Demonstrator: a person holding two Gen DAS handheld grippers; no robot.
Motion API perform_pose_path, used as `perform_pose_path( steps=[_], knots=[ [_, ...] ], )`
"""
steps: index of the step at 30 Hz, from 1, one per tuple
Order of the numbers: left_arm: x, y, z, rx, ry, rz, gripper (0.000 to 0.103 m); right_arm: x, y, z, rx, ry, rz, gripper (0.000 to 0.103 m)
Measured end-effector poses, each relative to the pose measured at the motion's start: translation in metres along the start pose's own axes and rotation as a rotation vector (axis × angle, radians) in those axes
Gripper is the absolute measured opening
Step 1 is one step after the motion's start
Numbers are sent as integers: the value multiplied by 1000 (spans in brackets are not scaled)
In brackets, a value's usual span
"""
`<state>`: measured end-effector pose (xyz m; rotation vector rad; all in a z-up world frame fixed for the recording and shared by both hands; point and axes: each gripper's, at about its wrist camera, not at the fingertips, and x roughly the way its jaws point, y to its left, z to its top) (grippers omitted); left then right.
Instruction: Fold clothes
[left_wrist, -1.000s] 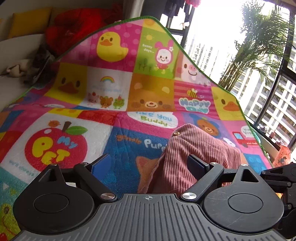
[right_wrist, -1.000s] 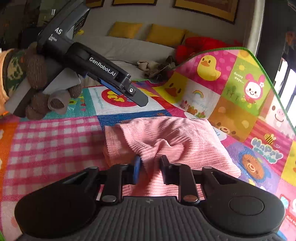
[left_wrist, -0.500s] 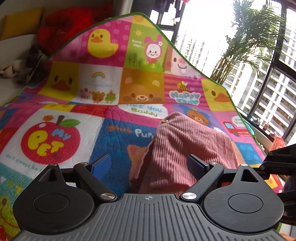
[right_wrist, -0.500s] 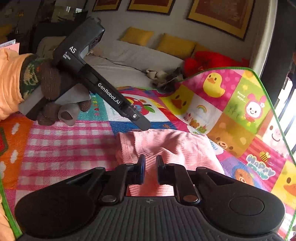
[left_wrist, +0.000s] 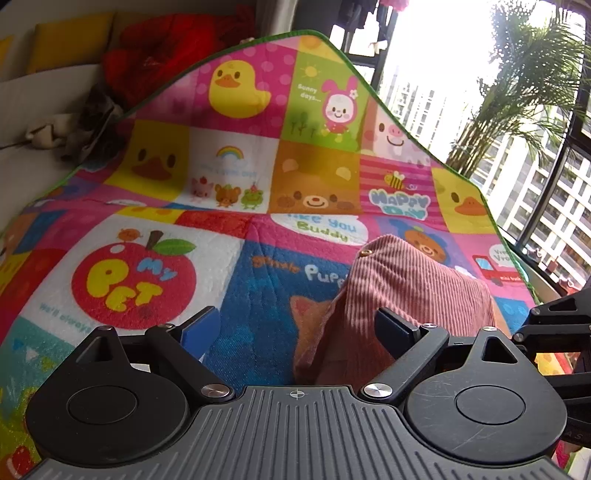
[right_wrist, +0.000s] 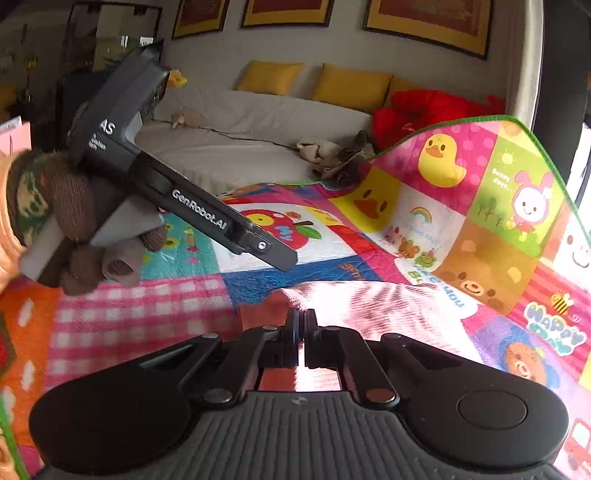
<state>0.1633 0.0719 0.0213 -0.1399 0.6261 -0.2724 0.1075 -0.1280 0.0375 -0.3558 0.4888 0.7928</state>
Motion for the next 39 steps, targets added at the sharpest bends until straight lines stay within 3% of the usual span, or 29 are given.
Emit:
perform_pose_path(
  steps=[3, 7, 9, 11, 12, 13, 15, 16, 18, 21, 23, 26, 28, 33, 39],
  knots=[
    [0, -1, 4, -7, -12, -10, 95, 8, 5, -11, 43, 57, 70, 0],
    [15, -11, 9, 6, 5, -62, 95, 12, 26, -38, 11, 125, 160, 0],
    [29, -19, 7, 20, 37, -96, 95, 1, 24, -41, 19, 111, 165, 1],
    [43, -24, 4, 32, 68, -104, 95, -18, 9, -38, 67, 74, 136, 8],
    [51, -26, 2, 38, 84, -109, 95, -28, -2, -36, 109, 51, 107, 20],
    [58, -29, 0, 44, 100, -113, 95, -38, -15, -35, 161, 26, 70, 43],
    [65, -32, -5, 47, 118, -120, 95, -47, -44, -37, 308, 3, -35, 77],
    [67, -33, -7, 47, 124, -123, 95, -49, -60, -39, 386, -6, -92, 80],
    [70, -35, -12, 47, 137, -130, 95, -49, -89, -45, 553, -10, -177, 80],
    [67, -41, -21, 73, 148, -130, 95, -27, -124, -62, 822, 30, -189, 80],
    [63, -44, -28, 92, 149, -133, 95, -10, -137, -76, 932, 89, -176, 80],
    [57, -44, -37, 95, 137, -145, 95, 15, -141, -76, 915, 115, -145, 74],
    [54, -41, -39, 85, 112, -137, 93, 27, -141, -68, 868, 110, -92, 53],
    [55, -31, -35, 77, 35, -46, 91, 68, -145, -32, 722, 77, -16, 48],
    [68, 3, -13, 20, -3, 66, 91, 136, -154, 18, 682, 25, 47, 44]
  ],
)
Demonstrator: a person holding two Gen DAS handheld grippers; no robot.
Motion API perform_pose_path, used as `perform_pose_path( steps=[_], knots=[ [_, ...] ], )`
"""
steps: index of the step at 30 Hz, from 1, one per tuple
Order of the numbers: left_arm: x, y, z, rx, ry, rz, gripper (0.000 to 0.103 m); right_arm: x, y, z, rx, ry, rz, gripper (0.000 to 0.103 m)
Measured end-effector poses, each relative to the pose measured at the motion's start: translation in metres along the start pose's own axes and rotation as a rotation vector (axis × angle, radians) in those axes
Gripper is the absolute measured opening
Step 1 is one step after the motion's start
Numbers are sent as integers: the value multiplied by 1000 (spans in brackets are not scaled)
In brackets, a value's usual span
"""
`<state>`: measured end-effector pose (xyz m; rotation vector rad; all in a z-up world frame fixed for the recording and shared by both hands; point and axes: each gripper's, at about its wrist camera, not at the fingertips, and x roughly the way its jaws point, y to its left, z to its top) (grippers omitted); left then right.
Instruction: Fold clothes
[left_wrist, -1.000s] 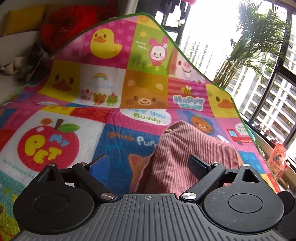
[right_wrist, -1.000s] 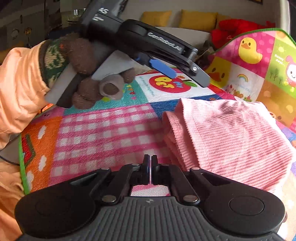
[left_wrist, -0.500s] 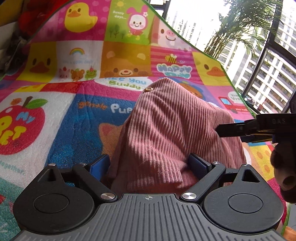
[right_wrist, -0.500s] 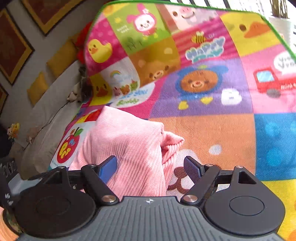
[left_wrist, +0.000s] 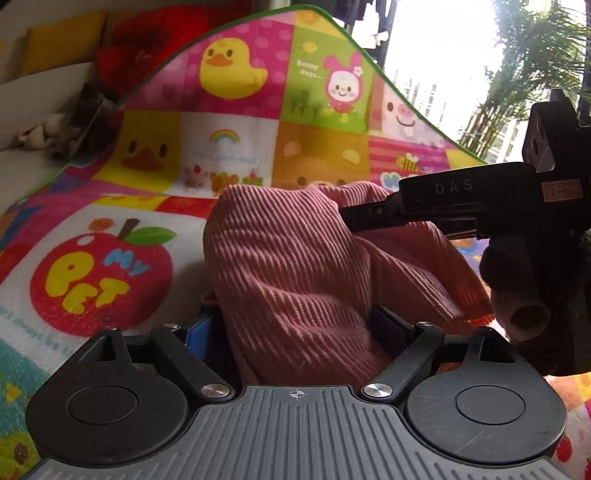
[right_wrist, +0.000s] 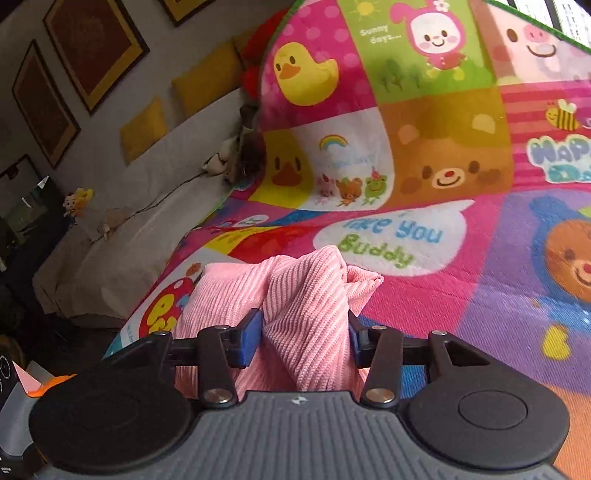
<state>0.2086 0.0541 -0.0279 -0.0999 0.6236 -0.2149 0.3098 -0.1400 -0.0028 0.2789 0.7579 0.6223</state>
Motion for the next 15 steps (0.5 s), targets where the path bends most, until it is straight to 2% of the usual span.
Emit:
perform_pose_path(
  steps=[3, 6, 8, 9, 10, 13, 15],
  knots=[
    [9, 19, 13, -25, -13, 53, 91, 30, 4, 21, -7, -19, 10, 44],
    [13, 31, 18, -50, 4, 28, 91, 45, 0, 30, -45, -17, -28, 44],
    [10, 28, 12, -30, 17, -1, 91, 42, -7, 27, -52, -17, -44, 50],
    [9, 25, 7, -24, 25, -8, 91, 38, -10, 23, -61, -19, -56, 57],
    [8, 23, 2, -17, 34, -15, 91, 32, -11, 18, -88, -23, -81, 62],
    [2, 15, -9, 2, 46, -23, 92, 15, -14, -1, -194, -9, -180, 69],
    [-5, 12, -13, -2, 61, -35, 94, 4, -15, -14, -265, 14, -249, 70]
  ],
)
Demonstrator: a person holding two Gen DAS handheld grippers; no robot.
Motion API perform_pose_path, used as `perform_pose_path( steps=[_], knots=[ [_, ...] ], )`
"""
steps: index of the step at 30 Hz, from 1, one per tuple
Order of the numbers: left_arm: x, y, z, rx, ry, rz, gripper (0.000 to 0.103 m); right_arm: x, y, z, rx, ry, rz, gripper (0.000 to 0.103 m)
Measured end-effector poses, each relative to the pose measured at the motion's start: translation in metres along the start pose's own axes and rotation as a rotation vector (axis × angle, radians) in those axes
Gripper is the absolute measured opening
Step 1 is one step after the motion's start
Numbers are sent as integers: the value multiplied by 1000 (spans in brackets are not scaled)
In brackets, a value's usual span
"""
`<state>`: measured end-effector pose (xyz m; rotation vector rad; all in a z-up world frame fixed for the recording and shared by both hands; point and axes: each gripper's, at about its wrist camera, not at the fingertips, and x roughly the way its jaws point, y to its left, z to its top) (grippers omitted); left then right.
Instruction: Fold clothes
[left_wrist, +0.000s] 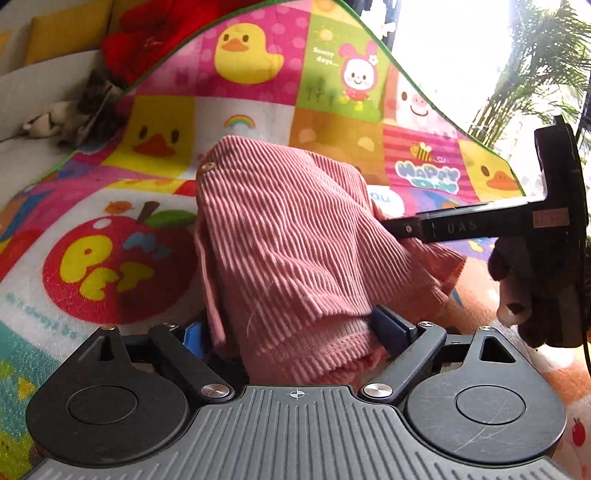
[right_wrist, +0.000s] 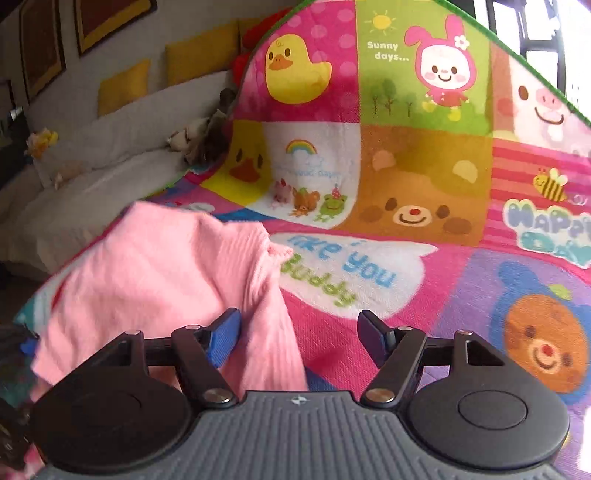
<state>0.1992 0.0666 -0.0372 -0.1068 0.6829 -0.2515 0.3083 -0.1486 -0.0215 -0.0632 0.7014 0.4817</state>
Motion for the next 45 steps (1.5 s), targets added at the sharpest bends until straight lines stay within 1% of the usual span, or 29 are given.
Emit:
perform_pose_path(
  steps=[1, 2, 4, 7, 11, 14, 16, 17, 21, 24, 26, 27, 29, 31, 33, 35, 37, 40, 42, 45],
  knots=[
    [-4, -1, -1, -9, 8, -11, 94, -5, 0, -7, -37, 12, -33, 70],
    [-9, -1, -3, -19, 7, -13, 94, -12, 0, -12, -56, 13, -47, 70],
    [-21, 0, -5, -42, -13, -6, 95, -28, 1, -19, -61, -3, -43, 71],
    [-38, 4, 0, -76, -60, 9, 95, -49, 6, -21, -47, -39, -13, 72],
    [-36, 2, 7, -17, -55, 60, 95, -61, 26, -24, -98, -53, 80, 75],
    [-24, 4, 5, 28, -11, 95, 95, -54, 51, -32, -214, -42, 83, 75],
    [-13, 8, 3, 61, 10, 133, 97, -46, 67, -36, -279, -34, 77, 75],
    [-9, 12, 4, 69, 13, 152, 97, -40, 72, -34, -282, -33, 75, 75],
    [2, 28, 13, 48, 12, 204, 97, -17, 78, -19, -264, -44, 76, 75],
    [4, 32, 17, 7, 13, 221, 97, -8, 77, -12, -239, -45, 78, 75],
    [2, 30, 16, -16, 20, 225, 98, -10, 74, -14, -215, -45, 84, 75],
    [0, 27, 14, -21, 21, 235, 98, -14, 72, -16, -205, -45, 85, 77],
    [-5, 22, 11, -33, 16, 263, 100, -23, 69, -22, -189, -42, 79, 86],
    [-12, 15, 6, -52, 8, 291, 103, -35, 65, -29, -176, -38, 76, 103],
    [-18, 6, 1, -78, 36, 277, 103, -47, 61, -36, -168, -32, 74, 103],
    [-27, -8, -8, -93, 42, 277, 103, -60, 60, -45, -180, -17, 46, 103],
    [-37, -28, -18, -84, 3, 300, 103, -69, 58, -55, -200, -3, 1, 103],
    [-42, -54, -26, -78, -20, 310, 103, -75, 49, -67, -194, 30, -45, 103],
    [-38, -65, -26, -79, -13, 331, 103, -75, 39, -70, -177, 10, -68, 103],
    [-24, -73, -22, -64, 0, 413, 103, -71, 27, -67, -165, -32, -126, 103]
  ],
)
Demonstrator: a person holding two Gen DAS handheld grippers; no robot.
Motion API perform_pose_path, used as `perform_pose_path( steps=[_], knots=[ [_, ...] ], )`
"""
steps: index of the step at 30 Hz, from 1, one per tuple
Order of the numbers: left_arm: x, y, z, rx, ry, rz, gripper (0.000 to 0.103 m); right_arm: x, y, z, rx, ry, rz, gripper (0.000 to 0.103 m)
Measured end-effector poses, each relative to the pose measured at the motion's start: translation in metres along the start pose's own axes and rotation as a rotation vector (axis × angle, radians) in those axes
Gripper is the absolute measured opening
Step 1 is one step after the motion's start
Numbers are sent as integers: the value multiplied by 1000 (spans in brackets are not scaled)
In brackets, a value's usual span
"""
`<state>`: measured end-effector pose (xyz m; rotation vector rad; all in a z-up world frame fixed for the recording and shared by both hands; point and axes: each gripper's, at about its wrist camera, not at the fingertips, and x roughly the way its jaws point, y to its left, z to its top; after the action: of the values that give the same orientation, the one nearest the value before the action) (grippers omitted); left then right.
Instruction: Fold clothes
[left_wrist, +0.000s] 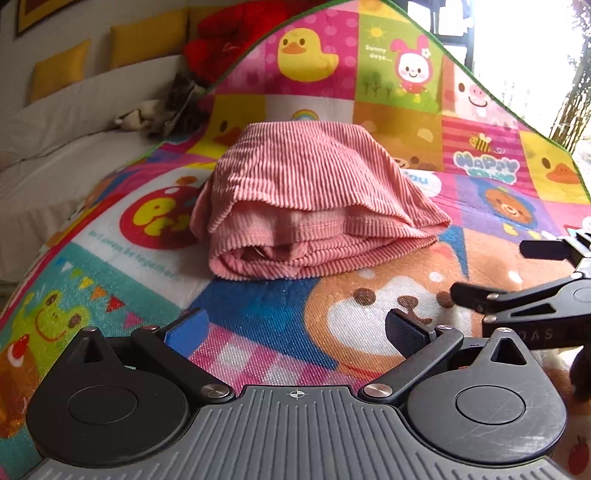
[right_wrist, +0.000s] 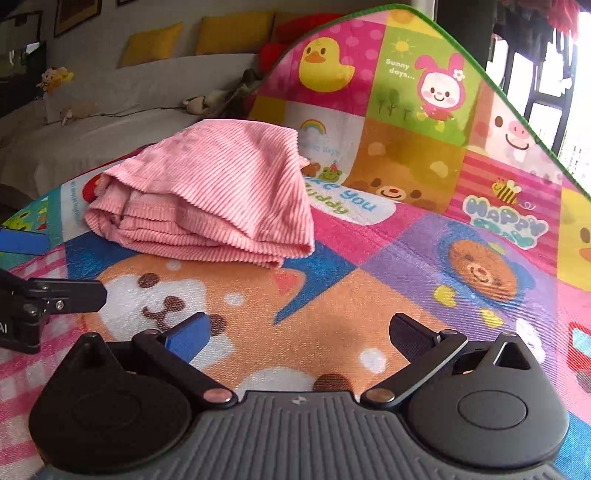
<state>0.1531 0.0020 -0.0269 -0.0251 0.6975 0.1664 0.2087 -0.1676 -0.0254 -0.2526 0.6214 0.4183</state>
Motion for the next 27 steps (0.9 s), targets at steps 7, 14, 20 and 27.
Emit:
perform_pose_path(
  steps=[7, 14, 20, 27],
  knots=[
    [10, -7, -4, 23, -32, 93, 103, 21, -27, 7, 87, 32, 51, 103],
    [11, -5, -4, 13, -31, 87, 103, 21, -27, 6, 91, 34, 69, 103],
    [14, 10, -5, -64, -13, 20, 103, 21, -26, 6, 89, 35, 69, 103],
    [15, 6, -5, -53, -10, 29, 103, 21, -26, 6, 89, 35, 68, 103]
  ],
)
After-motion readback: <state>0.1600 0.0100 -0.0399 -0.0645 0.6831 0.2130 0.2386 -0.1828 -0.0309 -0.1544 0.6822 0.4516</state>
